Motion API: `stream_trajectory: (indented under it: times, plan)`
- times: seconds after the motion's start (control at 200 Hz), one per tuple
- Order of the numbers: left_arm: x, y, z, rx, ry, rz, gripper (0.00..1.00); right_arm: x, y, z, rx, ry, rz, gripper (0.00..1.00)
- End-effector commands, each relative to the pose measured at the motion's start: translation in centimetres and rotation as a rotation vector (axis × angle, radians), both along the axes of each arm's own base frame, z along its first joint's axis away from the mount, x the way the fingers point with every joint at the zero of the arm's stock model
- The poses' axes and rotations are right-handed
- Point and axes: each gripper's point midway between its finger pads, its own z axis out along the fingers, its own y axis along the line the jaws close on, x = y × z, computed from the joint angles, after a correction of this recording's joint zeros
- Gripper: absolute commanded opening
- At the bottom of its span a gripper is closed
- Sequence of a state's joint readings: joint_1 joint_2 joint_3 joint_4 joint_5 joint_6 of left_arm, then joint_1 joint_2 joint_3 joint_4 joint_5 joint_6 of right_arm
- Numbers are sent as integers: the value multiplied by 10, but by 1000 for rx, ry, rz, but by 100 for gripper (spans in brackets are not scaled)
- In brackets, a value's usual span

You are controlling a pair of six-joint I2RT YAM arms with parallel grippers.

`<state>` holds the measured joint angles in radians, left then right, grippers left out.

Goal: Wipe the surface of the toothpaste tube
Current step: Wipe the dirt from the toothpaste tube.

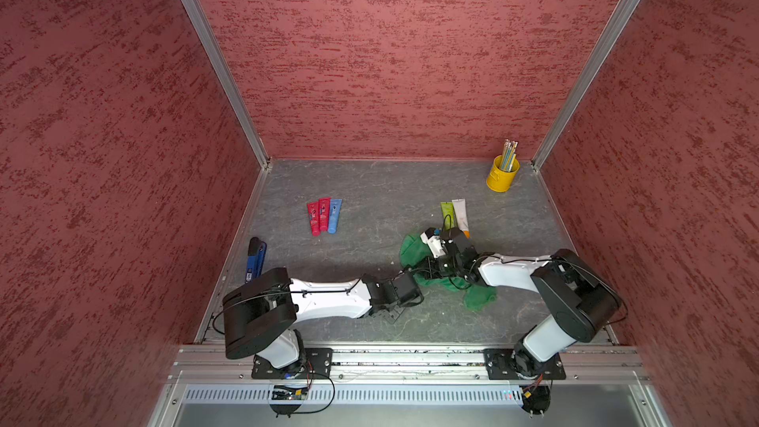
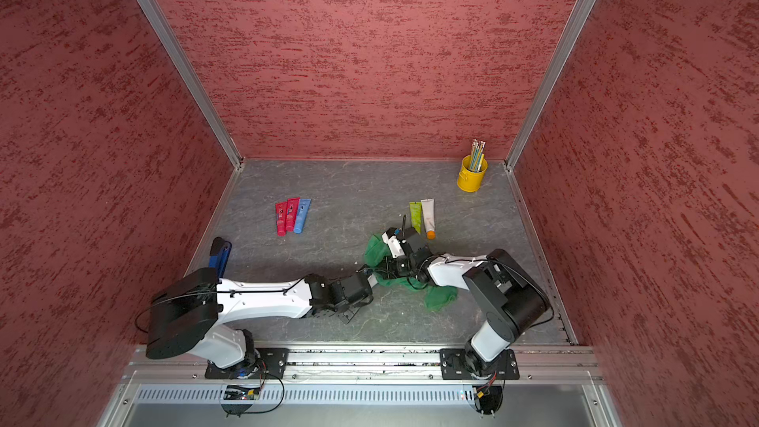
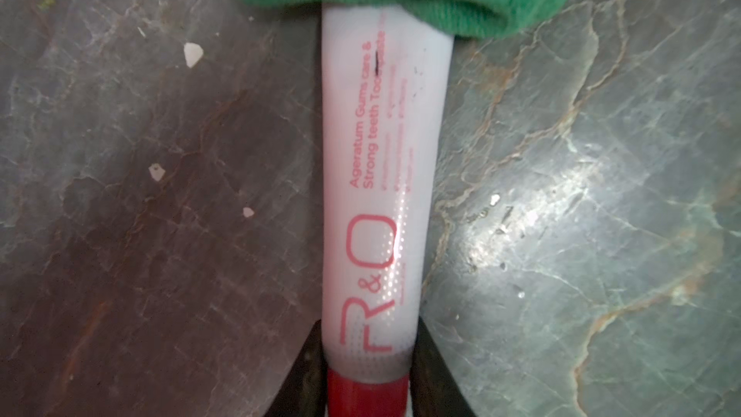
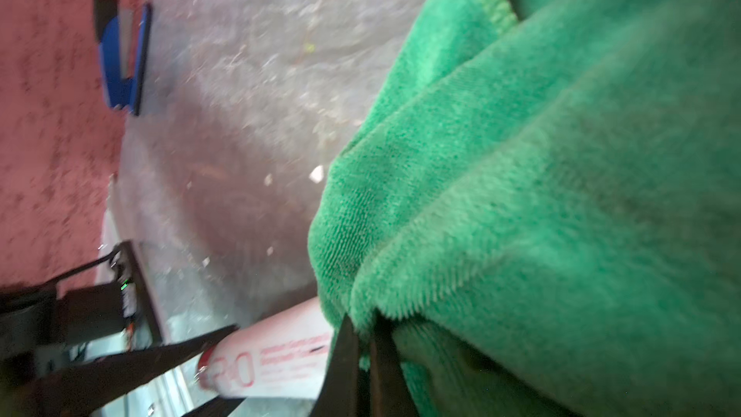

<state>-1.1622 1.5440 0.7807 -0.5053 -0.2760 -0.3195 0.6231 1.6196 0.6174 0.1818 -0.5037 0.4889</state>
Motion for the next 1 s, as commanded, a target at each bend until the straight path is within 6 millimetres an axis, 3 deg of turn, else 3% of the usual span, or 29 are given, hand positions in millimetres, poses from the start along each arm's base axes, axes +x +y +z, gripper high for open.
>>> stream_trajectory:
  times: [0.0,0.13,0.22,0.346,0.541,0.666,0.797,0.997]
  plan:
    - [0,3,-4,19,-2,10,6,-49,17,-4,90,120,133,0]
    - [1,3,-5,26,-2,13,5,-75,36,7,177,161,224,0]
    - [2,4,-5,27,-5,17,5,-80,38,2,175,169,234,0]
    - [2,5,-5,27,-7,21,4,-52,21,-8,105,125,124,0]
    - [4,8,-4,25,-14,37,3,15,-42,-11,-73,10,-124,0]
    - [4,8,-3,21,-18,38,3,40,-68,-6,-186,-56,-224,0]
    - [4,8,-4,24,-17,35,3,34,-49,6,-75,-41,-157,0]
    - [4,7,-4,23,-16,30,2,-2,-14,8,43,27,-5,0]
